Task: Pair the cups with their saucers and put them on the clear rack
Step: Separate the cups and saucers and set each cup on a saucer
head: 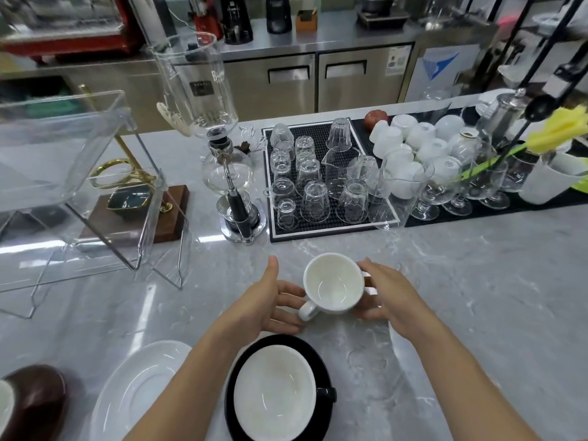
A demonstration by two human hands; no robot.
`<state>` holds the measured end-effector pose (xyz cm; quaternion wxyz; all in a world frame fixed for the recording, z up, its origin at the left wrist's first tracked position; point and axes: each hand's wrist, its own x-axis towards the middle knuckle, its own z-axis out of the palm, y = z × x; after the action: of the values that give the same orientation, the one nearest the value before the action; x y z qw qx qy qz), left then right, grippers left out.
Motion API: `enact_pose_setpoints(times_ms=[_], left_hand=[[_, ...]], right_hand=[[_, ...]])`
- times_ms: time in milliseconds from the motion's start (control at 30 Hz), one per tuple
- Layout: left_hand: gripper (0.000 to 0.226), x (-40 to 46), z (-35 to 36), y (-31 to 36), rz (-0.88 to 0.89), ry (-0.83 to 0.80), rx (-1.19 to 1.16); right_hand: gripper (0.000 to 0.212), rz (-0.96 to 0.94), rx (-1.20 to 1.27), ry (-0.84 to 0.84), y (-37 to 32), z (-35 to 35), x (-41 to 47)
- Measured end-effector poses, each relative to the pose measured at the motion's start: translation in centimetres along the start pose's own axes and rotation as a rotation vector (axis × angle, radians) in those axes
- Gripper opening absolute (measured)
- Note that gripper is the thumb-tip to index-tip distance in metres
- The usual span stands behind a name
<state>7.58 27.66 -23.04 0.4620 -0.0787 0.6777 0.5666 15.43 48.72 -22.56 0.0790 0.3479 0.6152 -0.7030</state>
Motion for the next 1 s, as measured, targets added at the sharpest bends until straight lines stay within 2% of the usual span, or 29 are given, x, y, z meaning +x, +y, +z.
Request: enact_pose_setpoints(times_ms=[67,233,433,600,867,1000], left_hand=[[0.096,0.0,0.1,0.0,0.013,0.008,-0.005],[0.088,-0.2,0.3,0.1,0.102,0.067,-0.052],[0.076,-1.8,-0.8,-0.1,0.233,0.161,-0.092],[0.09,-4.2,-2.8,-0.9,0.312,0.256,-0.16],[0.096,-9.8,-6.9,-3.9,0.423,0.46,-0.233],[0.091,-12.4,-9.2,-6.4,0.43,0.568,-0.265]], right_hand=[[0.018,-0.036,0.002,0.007,0.4,0.0,0.3],[0.028,-0.107,-0.01,0.045,0.7,0.4,0.4],[0.028,-0.182,0.013,0.025,-0.6,2.1,-0.3],[0.034,-0.265,-0.041,-0.063,-2.3,4.9,-1.6],[0.039,-0.335,-0.162,-0.237,-2.7,11.7,-3.7],[0.035,-0.334,-0.216,-0.333,-1.7,15.5,-5.0]])
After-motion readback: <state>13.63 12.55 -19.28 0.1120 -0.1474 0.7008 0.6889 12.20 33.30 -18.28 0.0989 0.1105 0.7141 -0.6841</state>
